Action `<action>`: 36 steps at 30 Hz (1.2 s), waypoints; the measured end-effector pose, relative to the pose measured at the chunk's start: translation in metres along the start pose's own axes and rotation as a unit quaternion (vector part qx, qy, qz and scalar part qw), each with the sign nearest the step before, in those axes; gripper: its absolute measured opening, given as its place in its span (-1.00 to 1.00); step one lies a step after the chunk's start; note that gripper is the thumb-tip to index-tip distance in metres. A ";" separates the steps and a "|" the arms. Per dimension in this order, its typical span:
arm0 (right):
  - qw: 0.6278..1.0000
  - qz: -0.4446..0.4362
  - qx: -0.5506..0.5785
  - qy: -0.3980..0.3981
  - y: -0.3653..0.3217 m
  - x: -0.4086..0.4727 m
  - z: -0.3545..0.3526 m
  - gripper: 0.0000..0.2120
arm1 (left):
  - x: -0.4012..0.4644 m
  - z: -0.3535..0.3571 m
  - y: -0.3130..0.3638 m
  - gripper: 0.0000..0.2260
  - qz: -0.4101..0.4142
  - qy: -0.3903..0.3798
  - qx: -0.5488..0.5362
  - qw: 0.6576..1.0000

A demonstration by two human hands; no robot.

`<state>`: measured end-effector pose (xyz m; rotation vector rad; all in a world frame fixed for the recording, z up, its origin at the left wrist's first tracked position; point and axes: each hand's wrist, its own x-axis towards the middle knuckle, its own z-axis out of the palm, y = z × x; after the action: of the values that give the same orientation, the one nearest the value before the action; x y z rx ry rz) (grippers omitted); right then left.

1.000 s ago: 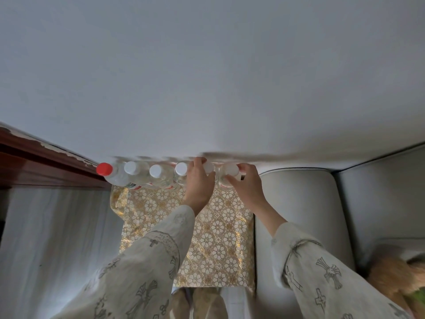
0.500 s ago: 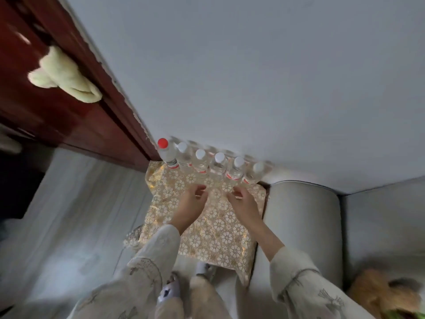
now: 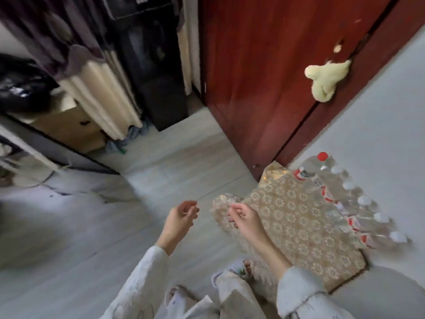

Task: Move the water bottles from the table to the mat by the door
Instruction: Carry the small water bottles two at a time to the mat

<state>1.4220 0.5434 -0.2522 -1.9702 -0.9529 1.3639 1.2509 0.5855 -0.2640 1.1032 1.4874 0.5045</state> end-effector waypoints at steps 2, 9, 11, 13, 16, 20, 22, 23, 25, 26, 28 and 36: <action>0.999 -0.029 -0.008 -0.031 -0.028 -0.011 0.053 -0.79 | -0.020 -0.061 -0.019 -0.82 -0.004 0.051 -0.038 0.998; 0.960 -0.120 -0.074 -0.244 -0.109 -0.060 0.250 -0.86 | -0.120 -0.249 -0.100 -0.88 -0.036 0.278 -0.188 0.941; 0.934 -0.147 -0.115 -0.306 -0.128 -0.074 0.304 -0.87 | -0.149 -0.288 -0.122 -0.87 -0.044 0.343 -0.232 0.909; 0.902 -0.180 -0.153 -0.361 -0.149 -0.088 0.356 -0.85 | -0.175 -0.323 -0.139 -0.88 -0.049 0.397 -0.271 0.876; 0.851 -0.228 -0.194 -0.431 -0.178 -0.114 0.438 -0.84 | -0.210 -0.372 -0.165 -0.86 -0.049 0.469 -0.306 0.827; 0.796 -0.261 -0.208 -0.505 -0.212 -0.149 0.525 -0.86 | -0.242 -0.428 -0.192 -0.84 -0.063 0.540 -0.321 0.776; 0.762 -0.272 -0.219 -0.546 -0.231 -0.167 0.572 -0.85 | -0.257 -0.462 -0.206 -0.83 -0.071 0.581 -0.330 0.741; 0.742 -0.283 -0.225 -0.564 -0.241 -0.176 0.595 -0.85 | -0.262 -0.479 -0.212 -0.83 -0.072 0.601 -0.334 0.722; 0.707 -0.302 -0.236 -0.595 -0.262 -0.193 0.641 -0.85 | -0.274 -0.515 -0.221 -0.84 -0.074 0.637 -0.340 0.688; 0.692 -0.307 -0.239 -0.608 -0.273 -0.201 0.663 -0.85 | -0.280 -0.532 -0.224 -0.85 -0.073 0.652 -0.342 0.673; 0.666 -0.313 -0.240 -0.633 -0.291 -0.216 0.707 -0.84 | -0.289 -0.565 -0.230 -0.87 -0.068 0.679 -0.343 0.646; 0.588 -0.306 -0.277 -0.695 -0.314 -0.280 0.867 -0.86 | -0.331 -0.663 -0.292 -0.88 -0.093 0.736 -0.368 0.560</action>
<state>0.4648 0.5459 -0.1425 -0.1611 -2.6369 2.1484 0.4981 0.3470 -0.1623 -0.5029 2.2641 1.9743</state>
